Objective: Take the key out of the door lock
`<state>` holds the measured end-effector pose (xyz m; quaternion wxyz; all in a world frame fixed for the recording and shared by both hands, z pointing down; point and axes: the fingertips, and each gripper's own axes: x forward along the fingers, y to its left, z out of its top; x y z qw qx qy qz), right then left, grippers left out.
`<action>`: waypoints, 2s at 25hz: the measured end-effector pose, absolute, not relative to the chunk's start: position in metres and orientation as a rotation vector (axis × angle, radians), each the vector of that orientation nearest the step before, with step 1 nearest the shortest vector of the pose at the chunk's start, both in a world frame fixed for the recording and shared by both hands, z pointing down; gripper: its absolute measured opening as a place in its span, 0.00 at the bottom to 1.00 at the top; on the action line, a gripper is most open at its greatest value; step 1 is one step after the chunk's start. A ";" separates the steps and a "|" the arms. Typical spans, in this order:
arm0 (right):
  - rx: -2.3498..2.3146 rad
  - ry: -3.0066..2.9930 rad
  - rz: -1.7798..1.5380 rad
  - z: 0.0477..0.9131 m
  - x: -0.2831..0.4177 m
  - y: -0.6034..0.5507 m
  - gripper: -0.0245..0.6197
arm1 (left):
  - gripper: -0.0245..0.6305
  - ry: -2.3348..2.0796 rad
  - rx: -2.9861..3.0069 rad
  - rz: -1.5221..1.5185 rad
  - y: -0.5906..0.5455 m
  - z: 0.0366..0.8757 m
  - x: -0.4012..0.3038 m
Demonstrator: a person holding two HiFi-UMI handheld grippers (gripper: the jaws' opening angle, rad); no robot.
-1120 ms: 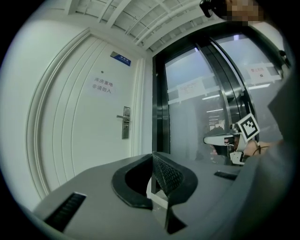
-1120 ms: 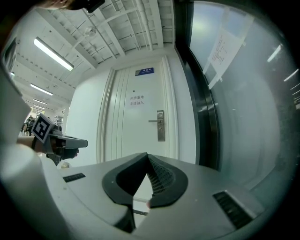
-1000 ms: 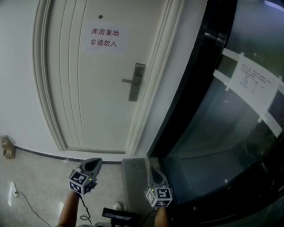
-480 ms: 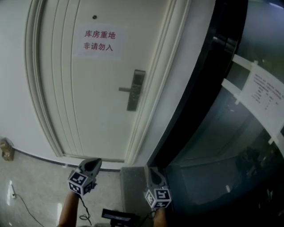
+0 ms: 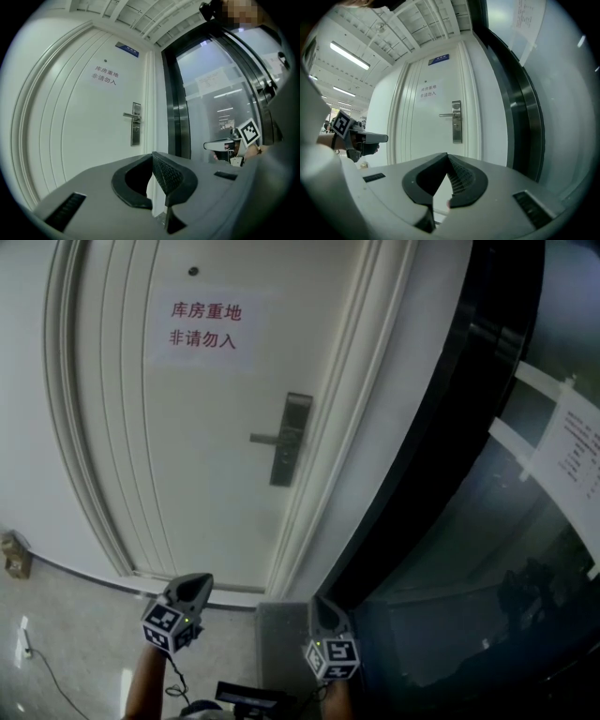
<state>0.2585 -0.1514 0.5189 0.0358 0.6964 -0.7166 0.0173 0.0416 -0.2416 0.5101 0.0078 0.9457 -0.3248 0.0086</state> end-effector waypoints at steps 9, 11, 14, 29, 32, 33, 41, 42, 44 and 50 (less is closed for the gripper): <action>2.110 -2.214 0.021 0.517 0.274 -0.201 0.05 | 0.05 -1.035 2.955 0.037 -0.285 0.509 0.059; 2.112 -2.212 0.013 0.517 0.278 -0.214 0.05 | 0.05 -1.035 2.958 0.038 -0.298 0.510 0.063; 2.119 -2.215 0.011 0.516 0.285 -0.236 0.05 | 0.05 -1.033 2.959 0.040 -0.320 0.511 0.069; 2.117 -2.181 -0.082 0.494 0.302 -0.357 0.05 | 0.05 -1.030 2.964 0.035 -0.443 0.493 0.094; 2.118 -2.186 -0.097 0.486 0.306 -0.375 0.05 | 0.05 -1.040 2.967 0.035 -0.460 0.490 0.096; 2.120 -2.194 -0.088 0.483 0.306 -0.380 0.05 | 0.05 -1.041 2.966 0.040 -0.465 0.490 0.096; 2.099 -2.191 -0.110 0.469 0.309 -0.419 0.05 | 0.05 -1.070 2.947 0.041 -0.497 0.485 0.088; 2.096 -2.192 -0.116 0.466 0.309 -0.423 0.05 | 0.05 -1.074 2.944 0.040 -0.501 0.484 0.087; 2.085 -2.192 -0.134 0.461 0.308 -0.431 0.05 | 0.05 -1.086 2.938 0.037 -0.507 0.483 0.084; 2.004 -2.137 -0.236 0.454 0.301 -0.455 0.05 | 0.05 -1.125 2.920 0.027 -0.522 0.484 0.073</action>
